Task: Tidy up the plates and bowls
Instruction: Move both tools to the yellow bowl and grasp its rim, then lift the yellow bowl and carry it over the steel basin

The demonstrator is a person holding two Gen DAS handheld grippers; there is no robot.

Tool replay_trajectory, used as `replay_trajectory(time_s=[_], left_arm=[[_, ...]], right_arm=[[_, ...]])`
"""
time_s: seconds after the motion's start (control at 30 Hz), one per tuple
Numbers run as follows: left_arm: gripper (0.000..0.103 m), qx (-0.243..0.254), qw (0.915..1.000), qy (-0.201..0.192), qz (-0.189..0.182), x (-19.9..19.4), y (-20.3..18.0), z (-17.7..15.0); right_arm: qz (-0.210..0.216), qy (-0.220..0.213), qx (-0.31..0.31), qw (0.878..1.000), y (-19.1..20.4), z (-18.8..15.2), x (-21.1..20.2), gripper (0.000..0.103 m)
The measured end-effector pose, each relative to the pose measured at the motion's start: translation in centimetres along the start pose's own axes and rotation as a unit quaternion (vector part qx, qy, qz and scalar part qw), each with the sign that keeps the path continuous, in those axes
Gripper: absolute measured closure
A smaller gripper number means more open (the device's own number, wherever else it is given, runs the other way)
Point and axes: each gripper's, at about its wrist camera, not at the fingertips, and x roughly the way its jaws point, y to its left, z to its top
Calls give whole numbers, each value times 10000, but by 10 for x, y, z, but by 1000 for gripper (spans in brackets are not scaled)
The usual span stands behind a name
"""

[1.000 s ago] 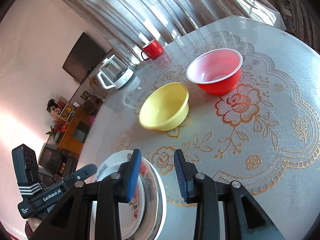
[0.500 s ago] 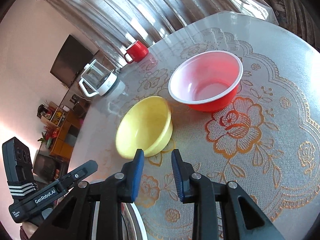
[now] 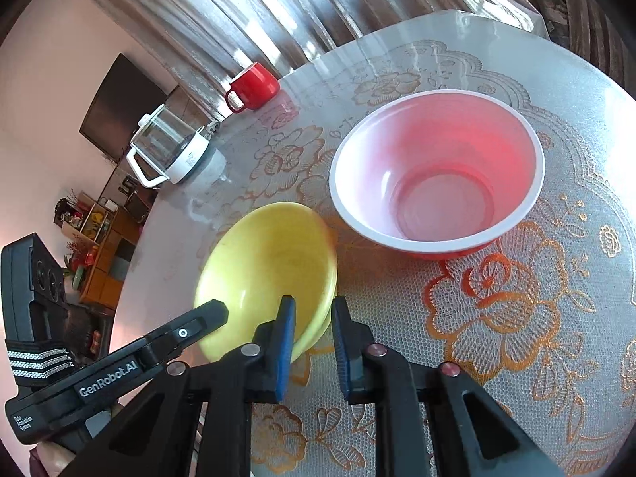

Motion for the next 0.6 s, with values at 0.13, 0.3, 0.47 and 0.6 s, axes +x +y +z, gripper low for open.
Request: replay_trajectory(time_s=[0.13, 0.3, 0.47, 0.6], left_arm=[[85, 202, 9997, -162, 35, -9, -8, -7], [85, 85, 9999, -133, -25, -18, -4, -16], [85, 86, 9997, -220, -11, -31, -6, -26], [85, 90, 9994, -329, -29, -45, -7, -32]], right_arm=[[-73, -21, -45, 10000, -1, 0, -3, 90], [86, -2, 57, 9999, -2, -4, -11, 91], [130, 16, 83, 9999, 2, -10, -17, 91], [170, -42, 54, 9998, 8, -13, -26, 91]])
